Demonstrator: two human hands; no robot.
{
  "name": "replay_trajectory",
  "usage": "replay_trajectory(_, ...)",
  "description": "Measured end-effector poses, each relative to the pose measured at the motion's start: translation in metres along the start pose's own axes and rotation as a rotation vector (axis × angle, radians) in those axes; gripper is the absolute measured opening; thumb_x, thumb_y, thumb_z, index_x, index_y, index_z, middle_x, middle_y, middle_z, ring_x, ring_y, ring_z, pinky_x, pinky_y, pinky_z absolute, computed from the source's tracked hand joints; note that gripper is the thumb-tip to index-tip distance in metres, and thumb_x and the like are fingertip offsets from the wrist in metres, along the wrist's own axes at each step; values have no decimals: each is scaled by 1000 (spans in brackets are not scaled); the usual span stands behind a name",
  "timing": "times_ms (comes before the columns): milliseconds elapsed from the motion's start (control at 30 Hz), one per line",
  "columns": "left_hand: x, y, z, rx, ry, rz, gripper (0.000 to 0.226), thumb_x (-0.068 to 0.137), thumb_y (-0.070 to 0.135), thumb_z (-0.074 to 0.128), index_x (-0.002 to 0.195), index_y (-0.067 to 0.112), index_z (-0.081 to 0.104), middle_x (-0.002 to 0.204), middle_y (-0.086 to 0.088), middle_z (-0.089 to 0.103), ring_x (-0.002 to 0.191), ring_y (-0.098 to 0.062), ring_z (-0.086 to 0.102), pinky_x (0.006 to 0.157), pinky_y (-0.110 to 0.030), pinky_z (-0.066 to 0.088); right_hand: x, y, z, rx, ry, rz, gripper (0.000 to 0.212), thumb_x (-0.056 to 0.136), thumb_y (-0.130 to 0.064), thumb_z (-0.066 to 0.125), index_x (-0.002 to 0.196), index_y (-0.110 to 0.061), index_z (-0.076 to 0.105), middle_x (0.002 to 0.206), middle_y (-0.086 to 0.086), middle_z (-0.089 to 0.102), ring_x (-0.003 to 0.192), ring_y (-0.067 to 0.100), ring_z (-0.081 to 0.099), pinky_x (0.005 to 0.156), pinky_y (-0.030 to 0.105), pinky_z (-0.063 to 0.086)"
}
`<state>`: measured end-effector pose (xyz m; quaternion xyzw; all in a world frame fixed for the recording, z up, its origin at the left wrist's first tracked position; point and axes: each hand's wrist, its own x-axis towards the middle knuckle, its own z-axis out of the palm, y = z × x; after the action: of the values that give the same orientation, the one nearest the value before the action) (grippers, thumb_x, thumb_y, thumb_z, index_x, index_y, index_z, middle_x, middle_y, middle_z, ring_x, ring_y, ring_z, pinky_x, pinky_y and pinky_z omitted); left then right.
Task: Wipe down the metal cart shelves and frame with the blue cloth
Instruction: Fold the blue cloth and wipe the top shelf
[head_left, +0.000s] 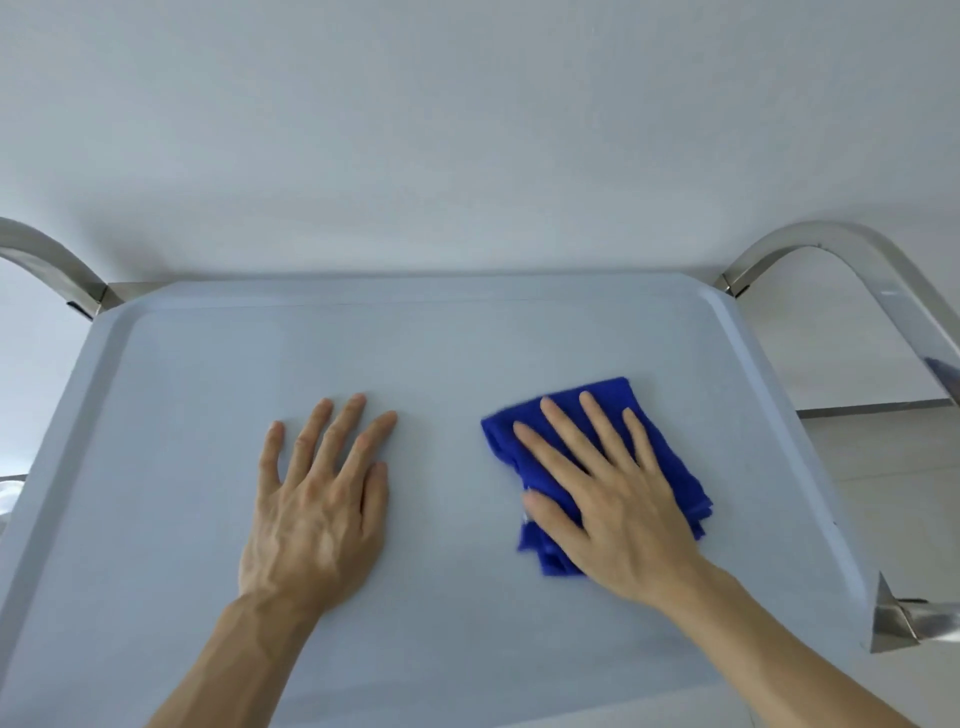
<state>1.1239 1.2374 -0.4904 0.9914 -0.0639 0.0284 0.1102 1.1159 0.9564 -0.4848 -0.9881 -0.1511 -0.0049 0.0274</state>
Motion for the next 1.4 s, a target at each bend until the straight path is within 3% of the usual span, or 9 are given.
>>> replay_trajectory(100, -1, 1, 0, -2, -8, -4, 51, 98, 35, 27, 146, 30, 43, 157, 3, 38, 148, -23, 29, 121, -52, 14, -30, 32, -6, -11, -18, -58, 56, 101, -59, 27, 154, -41, 28, 163, -11, 23, 153, 21, 15, 120, 54, 20)
replay_trajectory(333, -2, 3, -2, 9, -13, -18, 52, 98, 36, 28, 147, 30, 44, 157, 2, 38, 148, -23, 29, 121, -52, 14, 5, 54, -4, -23, 50, 323, 60, 96, -59, 29, 152, -38, 33, 161, -4, 32, 149, 27, 26, 120, 55, 19)
replay_trajectory(633, 18, 50, -14, -41, 73, -123, 51, 84, 24, 43, 130, 6, 55, 137, -19, 52, 124, -41, 53, 108, -65, 29, 7, 59, 4, -12, 102, 294, 60, 97, -61, 28, 153, -39, 30, 161, -2, 32, 149, 30, 24, 119, 58, 16)
replay_trajectory(733, 43, 104, -9, -216, 35, -102, 51, 90, 23, 49, 141, 16, 48, 149, -11, 42, 137, -32, 43, 116, -59, 21, 7, 63, 4, 0, 126, 265, 59, 97, -60, 30, 152, -38, 33, 160, -1, 33, 149, 30, 26, 119, 58, 17)
replay_trajectory(867, 52, 145, 24, -42, -77, 7, 52, 101, 33, 27, 152, 31, 33, 162, 3, 27, 151, -26, 19, 121, -56, 6, 21, 88, 5, 20, 151, 167, 56, 97, -57, 37, 150, -38, 37, 159, -4, 35, 148, 28, 29, 119, 56, 20)
replay_trajectory(967, 54, 144, 32, 0, -70, -8, 54, 98, 36, 24, 150, 33, 37, 159, 4, 34, 150, -28, 23, 120, -57, 10, 46, 118, 5, 22, 178, 160, 54, 98, -56, 36, 149, -38, 40, 158, -6, 37, 147, 26, 30, 119, 55, 21)
replay_trajectory(1267, 57, 145, 37, -4, -12, 18, 51, 95, 33, 33, 143, 26, 50, 154, -1, 43, 146, -32, 32, 116, -62, 20, 140, 146, 0, 41, 193, 531, 54, 100, -51, 34, 150, -30, 38, 160, 0, 34, 149, 35, 22, 117, 64, 13)
replay_trajectory(1333, 57, 145, 34, -25, -15, 19, 51, 94, 32, 36, 143, 26, 51, 154, -1, 44, 146, -32, 33, 116, -62, 20, 139, 110, 1, 46, 204, 460, 57, 99, -52, 36, 151, -30, 39, 161, 2, 32, 149, 38, 21, 117, 64, 11)
replay_trajectory(1400, 56, 146, 35, -32, -3, 26, 52, 93, 31, 37, 143, 26, 51, 153, -1, 45, 145, -32, 34, 116, -62, 20, 129, 79, 2, 61, 185, 177, 56, 98, -53, 36, 150, -32, 41, 160, 0, 34, 149, 36, 23, 118, 62, 13)
